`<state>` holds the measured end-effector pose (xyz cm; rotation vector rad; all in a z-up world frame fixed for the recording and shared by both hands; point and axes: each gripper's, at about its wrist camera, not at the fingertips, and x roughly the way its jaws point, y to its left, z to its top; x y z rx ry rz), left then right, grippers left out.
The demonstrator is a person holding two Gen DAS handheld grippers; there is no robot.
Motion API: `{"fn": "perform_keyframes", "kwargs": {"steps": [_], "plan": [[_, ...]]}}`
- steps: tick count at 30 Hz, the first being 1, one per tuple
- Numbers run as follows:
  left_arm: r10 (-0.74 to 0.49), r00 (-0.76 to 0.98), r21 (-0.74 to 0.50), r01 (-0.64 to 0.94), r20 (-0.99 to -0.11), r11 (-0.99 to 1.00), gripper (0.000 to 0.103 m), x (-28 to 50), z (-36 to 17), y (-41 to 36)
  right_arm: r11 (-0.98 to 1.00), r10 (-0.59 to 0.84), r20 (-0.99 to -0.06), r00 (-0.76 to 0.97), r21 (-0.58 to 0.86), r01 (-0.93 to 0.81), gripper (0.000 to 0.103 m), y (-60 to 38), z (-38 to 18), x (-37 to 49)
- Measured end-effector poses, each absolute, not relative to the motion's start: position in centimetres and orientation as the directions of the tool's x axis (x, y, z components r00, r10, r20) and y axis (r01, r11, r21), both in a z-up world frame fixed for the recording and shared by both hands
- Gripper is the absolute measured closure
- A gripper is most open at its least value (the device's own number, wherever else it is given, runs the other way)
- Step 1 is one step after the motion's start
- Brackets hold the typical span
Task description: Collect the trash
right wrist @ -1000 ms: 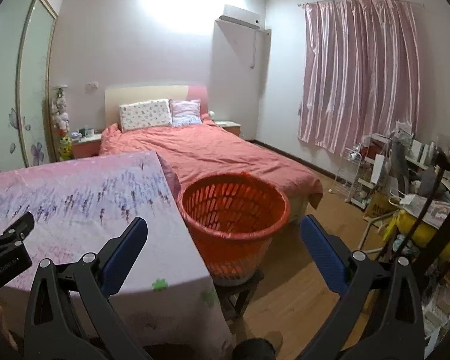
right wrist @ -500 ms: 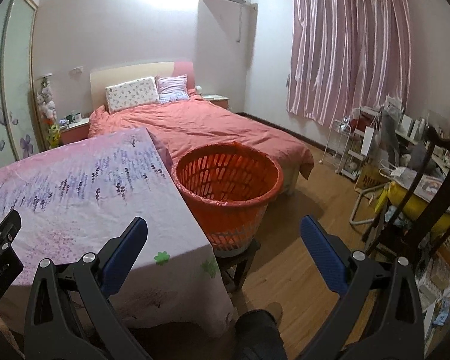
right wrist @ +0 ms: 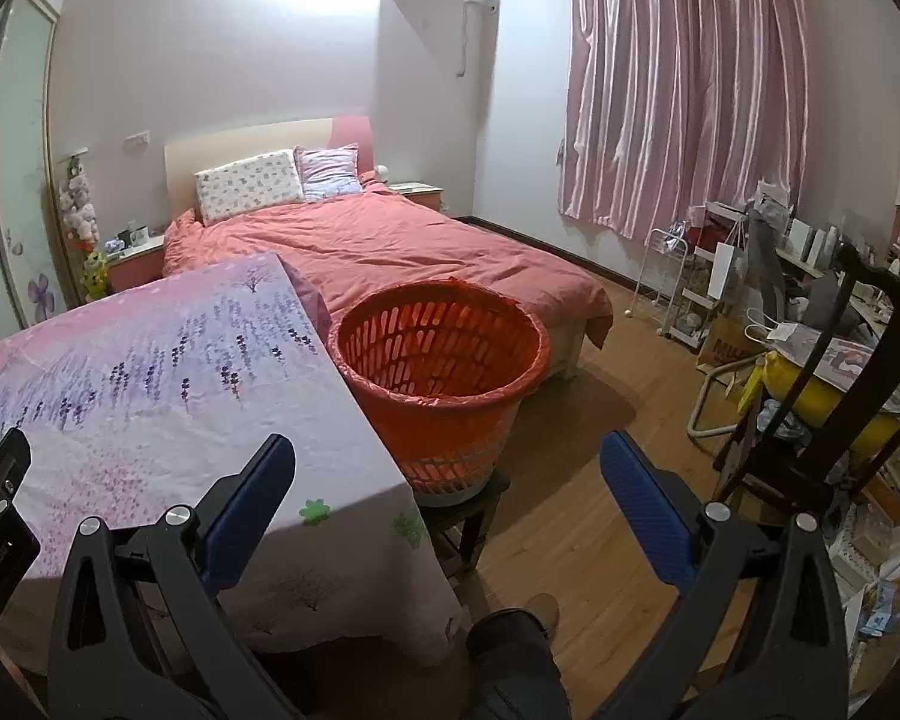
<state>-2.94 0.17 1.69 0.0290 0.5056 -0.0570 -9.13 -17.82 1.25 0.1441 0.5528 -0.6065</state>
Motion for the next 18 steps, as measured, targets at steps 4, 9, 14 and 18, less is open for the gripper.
{"fn": "perform_keyframes", "kwargs": {"steps": [4, 9, 14, 18], "plan": [[-0.047, 0.875, 0.018, 0.064, -0.481, 0.998, 0.004, -3.03, 1.87, 0.01, 0.819, -0.496, -0.536, 0.683, -0.026, 0.574, 0.002, -17.94, 1.17, -9.16], [-0.034, 0.881, 0.025, 0.052, -0.471, 0.998, 0.004, -3.2, 2.2, -0.03, 0.822, -0.491, -0.532, 0.689, -0.022, 0.569, 0.002, -17.82, 1.38, -9.24], [-0.019, 0.886, 0.036, 0.039, -0.463, 0.999, 0.004, -3.14, 2.52, -0.08, 0.825, -0.489, -0.53, 0.693, -0.022, 0.565, 0.002, -17.79, 1.41, -9.18], [-0.021, 0.887, 0.035, 0.042, -0.462, 0.998, 0.004, -3.09, 2.61, -0.1, 0.828, -0.484, -0.534, 0.693, -0.021, 0.561, 0.002, -17.78, 1.43, -9.02]]}}
